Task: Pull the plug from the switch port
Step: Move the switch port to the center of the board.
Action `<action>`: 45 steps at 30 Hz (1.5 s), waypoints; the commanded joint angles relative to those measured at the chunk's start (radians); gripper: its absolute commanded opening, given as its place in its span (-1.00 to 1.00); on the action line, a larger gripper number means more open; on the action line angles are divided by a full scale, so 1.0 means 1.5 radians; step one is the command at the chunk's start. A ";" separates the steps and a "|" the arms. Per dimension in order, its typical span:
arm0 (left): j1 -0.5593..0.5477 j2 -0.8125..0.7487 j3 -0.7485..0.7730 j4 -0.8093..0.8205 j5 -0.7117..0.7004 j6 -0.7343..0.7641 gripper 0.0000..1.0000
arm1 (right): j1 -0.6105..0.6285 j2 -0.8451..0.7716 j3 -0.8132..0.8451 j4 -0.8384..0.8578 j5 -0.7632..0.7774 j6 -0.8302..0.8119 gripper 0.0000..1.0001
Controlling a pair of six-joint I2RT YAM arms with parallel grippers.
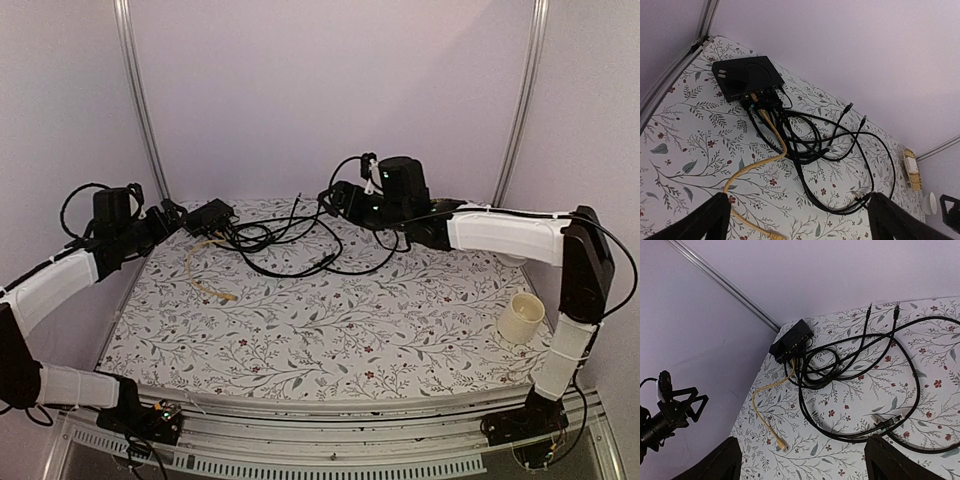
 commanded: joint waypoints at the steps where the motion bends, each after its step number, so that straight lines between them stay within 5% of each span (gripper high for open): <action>1: 0.020 0.031 0.034 0.028 0.043 -0.009 0.96 | 0.043 0.140 0.193 -0.132 -0.006 -0.003 0.75; 6: 0.044 0.131 0.079 0.030 0.106 0.029 0.96 | 0.053 0.301 0.374 -0.224 -0.016 -0.063 0.75; 11: 0.049 0.261 0.160 -0.012 0.170 0.084 0.95 | 0.053 0.373 0.436 -0.244 -0.002 -0.108 0.76; 29: 0.065 0.577 0.402 -0.093 0.190 0.028 0.93 | 0.056 0.286 0.269 -0.216 -0.004 -0.152 0.82; 45: 0.065 0.673 0.399 0.002 0.176 -0.124 0.75 | 0.053 0.268 0.252 -0.239 -0.012 -0.182 0.84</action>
